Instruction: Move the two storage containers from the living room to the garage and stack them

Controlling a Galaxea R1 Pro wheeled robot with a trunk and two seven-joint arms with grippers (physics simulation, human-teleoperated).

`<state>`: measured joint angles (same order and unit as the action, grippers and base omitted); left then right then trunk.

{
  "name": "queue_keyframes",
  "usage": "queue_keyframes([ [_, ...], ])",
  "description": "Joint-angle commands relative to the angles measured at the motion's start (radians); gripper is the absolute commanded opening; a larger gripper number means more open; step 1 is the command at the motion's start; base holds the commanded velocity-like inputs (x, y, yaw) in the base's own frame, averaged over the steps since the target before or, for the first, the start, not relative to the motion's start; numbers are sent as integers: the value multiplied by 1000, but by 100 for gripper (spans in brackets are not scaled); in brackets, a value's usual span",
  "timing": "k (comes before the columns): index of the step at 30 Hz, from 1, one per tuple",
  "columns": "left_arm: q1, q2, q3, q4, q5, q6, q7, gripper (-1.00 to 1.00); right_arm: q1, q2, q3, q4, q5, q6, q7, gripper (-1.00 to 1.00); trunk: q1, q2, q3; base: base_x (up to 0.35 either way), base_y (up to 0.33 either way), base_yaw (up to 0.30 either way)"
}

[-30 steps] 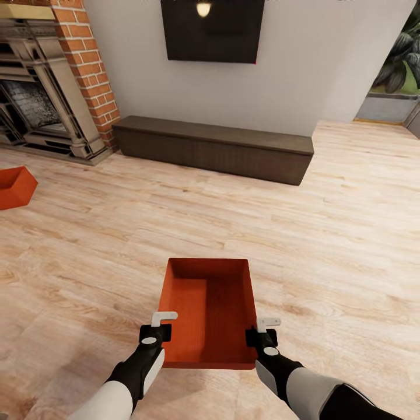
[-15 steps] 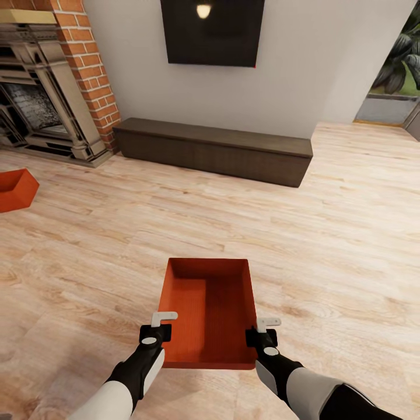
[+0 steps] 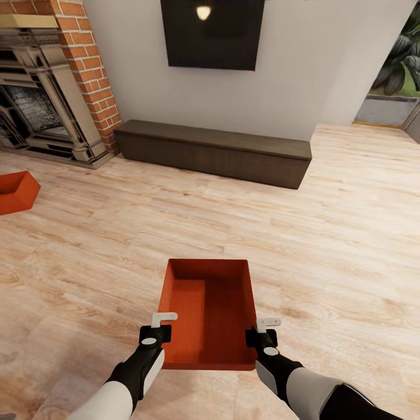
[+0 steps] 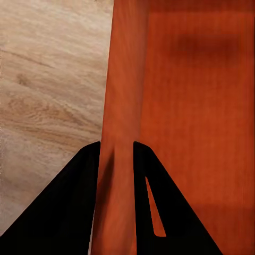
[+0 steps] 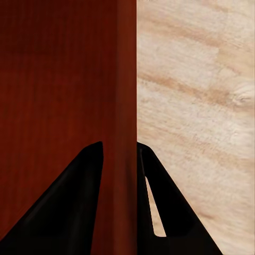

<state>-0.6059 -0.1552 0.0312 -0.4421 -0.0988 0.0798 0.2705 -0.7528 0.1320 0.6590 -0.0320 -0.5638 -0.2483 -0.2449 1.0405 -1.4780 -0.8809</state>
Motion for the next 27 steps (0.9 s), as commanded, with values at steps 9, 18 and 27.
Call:
queue_keyframes([
  [9, 0, 0, 30, 3, -12, 9, 9, -100, 0, 0, -16, -3, 9, -12, 1, -100, -35, 63, 28, 0, 0, 0],
  [18, 0, 0, 30, 3, -12, 9, 9, -100, 0, 0, -16, -3, 9, -12, 1, -100, -69, 126, 56, 0, 0, 0],
  [27, 0, 0, 30, 4, -12, 9, 9, -100, 0, 0, -16, -3, 9, -12, 1, -100, -104, 189, 84, 0, 0, 0],
])
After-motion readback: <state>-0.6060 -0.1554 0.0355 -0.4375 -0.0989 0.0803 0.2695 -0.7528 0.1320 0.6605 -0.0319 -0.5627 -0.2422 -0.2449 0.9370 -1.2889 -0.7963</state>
